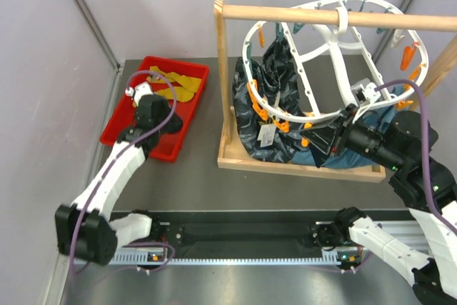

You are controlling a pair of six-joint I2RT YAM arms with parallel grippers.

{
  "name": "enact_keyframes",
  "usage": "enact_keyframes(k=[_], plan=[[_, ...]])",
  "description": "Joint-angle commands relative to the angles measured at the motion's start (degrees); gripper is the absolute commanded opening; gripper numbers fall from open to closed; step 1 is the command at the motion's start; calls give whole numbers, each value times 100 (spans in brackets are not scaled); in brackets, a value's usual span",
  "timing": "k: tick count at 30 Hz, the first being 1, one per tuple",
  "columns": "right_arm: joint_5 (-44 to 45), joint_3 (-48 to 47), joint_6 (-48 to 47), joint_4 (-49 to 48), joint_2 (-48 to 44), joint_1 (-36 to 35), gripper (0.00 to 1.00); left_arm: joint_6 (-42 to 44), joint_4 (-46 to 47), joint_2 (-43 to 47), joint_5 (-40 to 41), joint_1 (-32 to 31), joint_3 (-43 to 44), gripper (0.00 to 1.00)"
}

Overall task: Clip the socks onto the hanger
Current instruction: Pick up the sock from the bin.

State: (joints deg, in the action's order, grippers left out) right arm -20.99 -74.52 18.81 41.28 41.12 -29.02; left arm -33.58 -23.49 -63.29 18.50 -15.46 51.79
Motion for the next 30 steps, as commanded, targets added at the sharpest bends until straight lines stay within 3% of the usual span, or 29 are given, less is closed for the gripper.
enact_keyframes(k=[1, 4, 7, 10, 14, 22, 25, 26, 30], plan=[[-378, 253, -26, -217, 62, -17, 0, 18, 363, -893, -549, 613, 576, 64], [-484, 271, 35, -243, 63, -16, 0, -183, 467, -1974, -1181, 1386, 1122, 61], [-485, 298, 53, -260, 10, -16, 0, -394, 703, -2889, -1183, 1932, 1613, 54], [-388, 289, 0, -191, 1, -25, 0, -290, 828, -3724, -1182, 2030, 2122, 47], [-318, 271, 17, -234, 54, -25, 0, -614, 222, -4787, -1278, 2039, 2784, 45], [-300, 438, 176, -445, 80, -16, 0, -825, 565, -5114, -928, 2039, 2564, 49], [-300, 430, 167, -480, 115, -16, 0, -738, 433, -5141, -691, 2039, 2521, 38], [-300, 421, 167, -489, 124, -16, 0, -711, 441, -5106, -655, 2039, 2494, 26], [-300, 403, 176, -541, 159, -17, 0, -536, 459, -4887, -549, 2039, 2292, 1]])
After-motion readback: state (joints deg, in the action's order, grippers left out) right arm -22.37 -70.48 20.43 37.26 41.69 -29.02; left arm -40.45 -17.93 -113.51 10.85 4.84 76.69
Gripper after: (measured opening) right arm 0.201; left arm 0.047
